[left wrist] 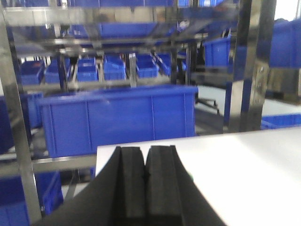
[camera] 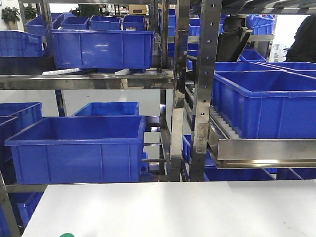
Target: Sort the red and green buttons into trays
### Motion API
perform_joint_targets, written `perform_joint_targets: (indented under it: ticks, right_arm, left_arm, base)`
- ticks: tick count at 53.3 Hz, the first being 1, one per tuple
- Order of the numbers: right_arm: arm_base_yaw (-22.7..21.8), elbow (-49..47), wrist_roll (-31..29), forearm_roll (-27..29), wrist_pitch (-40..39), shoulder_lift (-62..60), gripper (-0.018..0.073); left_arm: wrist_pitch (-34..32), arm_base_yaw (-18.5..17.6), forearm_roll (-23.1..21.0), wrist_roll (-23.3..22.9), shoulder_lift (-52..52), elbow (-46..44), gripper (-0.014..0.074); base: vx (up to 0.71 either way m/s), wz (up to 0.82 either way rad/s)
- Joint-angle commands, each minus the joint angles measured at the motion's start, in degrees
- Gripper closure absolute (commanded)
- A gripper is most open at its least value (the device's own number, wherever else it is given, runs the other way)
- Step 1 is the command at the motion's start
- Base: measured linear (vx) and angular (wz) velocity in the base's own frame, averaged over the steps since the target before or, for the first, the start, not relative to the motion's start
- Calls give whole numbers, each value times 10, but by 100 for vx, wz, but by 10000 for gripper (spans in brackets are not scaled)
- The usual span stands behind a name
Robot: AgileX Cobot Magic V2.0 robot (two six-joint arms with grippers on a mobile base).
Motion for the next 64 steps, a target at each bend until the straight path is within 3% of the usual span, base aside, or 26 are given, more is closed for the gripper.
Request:
perform_joint_targets:
  ticks: [1,5,12,24,34,44,55,64]
  right_arm:
    - [-4,-16,0,-4,-85,-7,572]
    - [-4,-60,0,-3,-79,-7,572]
    - [-4,-186,2,-2,-48,28,572]
    - [-4,-377,-16,-21,-40,246,572]
    - [-4,-420,-10,-19,-40,375,572]
    - [-4,-419,-10,-19,-52,417,549]
    - [-4,-419,-10,-20,-52,416,358]
    - [-4,-419,-11,-19,-57,416,32]
  left_arm:
    - [-116,0,-10,-3,-8,-6,602]
    - [-160,0,-29,-3,-7,-25,602]
    - [-146,0,-57,-2,29,-123,602]
    - [-90,0,-58,36,284,-350,602]
    - [-86,0,-63,28,422,-444,602]
    - [-105,-1,-60,30,472,-459,587]
    - [-97,-1,-58,36,490,-459,447]
    - [-98,-1,-58,36,490,-459,230]
  base:
    - [0,0]
    - [0,0]
    - [0,0]
    - [0,0]
    - [0,0]
    - [0,0]
    - [0,0]
    - [0,0]
